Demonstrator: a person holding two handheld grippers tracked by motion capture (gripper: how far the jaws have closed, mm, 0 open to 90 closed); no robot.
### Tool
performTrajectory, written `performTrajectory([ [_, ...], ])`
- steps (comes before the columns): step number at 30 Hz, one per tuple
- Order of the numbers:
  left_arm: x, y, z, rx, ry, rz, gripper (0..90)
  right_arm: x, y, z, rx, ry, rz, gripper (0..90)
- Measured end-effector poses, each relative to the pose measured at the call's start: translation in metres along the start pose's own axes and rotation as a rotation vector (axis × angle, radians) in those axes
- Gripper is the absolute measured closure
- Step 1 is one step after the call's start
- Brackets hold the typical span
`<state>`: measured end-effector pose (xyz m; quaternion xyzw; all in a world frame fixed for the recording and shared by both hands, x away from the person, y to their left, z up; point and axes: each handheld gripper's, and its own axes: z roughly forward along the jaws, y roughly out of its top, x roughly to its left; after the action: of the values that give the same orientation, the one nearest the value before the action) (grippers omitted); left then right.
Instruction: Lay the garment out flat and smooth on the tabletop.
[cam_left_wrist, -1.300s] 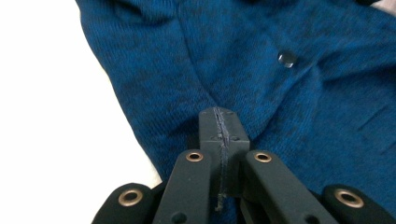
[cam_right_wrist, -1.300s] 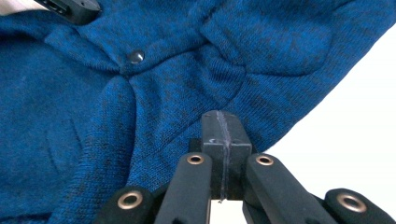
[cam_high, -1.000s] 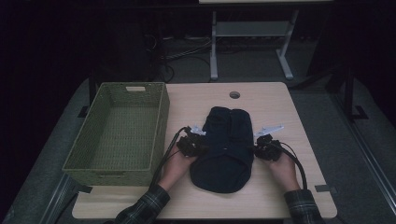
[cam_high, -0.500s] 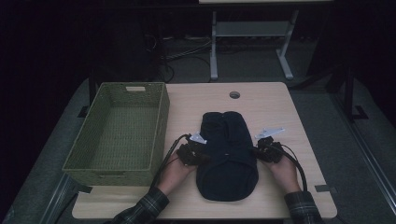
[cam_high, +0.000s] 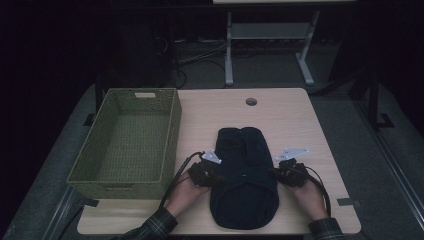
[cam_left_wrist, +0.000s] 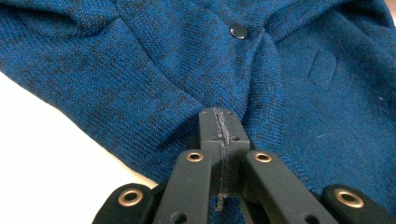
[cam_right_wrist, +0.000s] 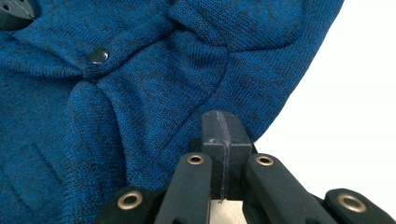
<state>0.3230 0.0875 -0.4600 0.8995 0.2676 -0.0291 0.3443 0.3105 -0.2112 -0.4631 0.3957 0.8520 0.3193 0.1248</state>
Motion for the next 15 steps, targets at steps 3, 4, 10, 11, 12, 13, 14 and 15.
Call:
performTrajectory([
  [3,-0.0013,0.0002,0.0003,0.002,-0.003,0.002,89.8,0.0017,-0.0033,-0.0017,-0.011,-0.003,-0.010,90.0],
  [4,-0.0008,0.0003,0.0003,0.001,-0.005,0.002,89.8,0.0013,-0.0033,-0.0018,-0.011,-0.002,-0.007,89.9],
  [10,0.0021,0.0030,-0.0049,-0.003,-0.001,0.006,82.5,-0.0025,-0.0030,-0.0063,-0.049,-0.008,-0.001,76.3],
  [11,0.0020,0.0032,-0.0055,-0.008,0.002,0.002,81.9,-0.0038,-0.0029,-0.0073,-0.058,-0.011,0.001,74.3],
  [12,0.0019,0.0034,-0.0065,-0.015,0.005,0.002,80.6,-0.0046,-0.0030,-0.0080,-0.066,-0.014,0.008,72.5],
  [13,0.0020,0.0038,-0.0076,-0.015,0.007,0.002,79.4,-0.0051,-0.0030,-0.0091,-0.073,-0.015,0.017,71.1],
  [14,0.0023,0.0042,-0.0090,-0.017,0.009,0.006,78.2,-0.0056,-0.0030,-0.0096,-0.078,-0.015,0.017,68.6],
  [15,0.0023,0.0045,-0.0095,-0.022,0.011,0.005,76.5,-0.0061,-0.0029,-0.0106,-0.083,-0.014,0.018,66.3],
])
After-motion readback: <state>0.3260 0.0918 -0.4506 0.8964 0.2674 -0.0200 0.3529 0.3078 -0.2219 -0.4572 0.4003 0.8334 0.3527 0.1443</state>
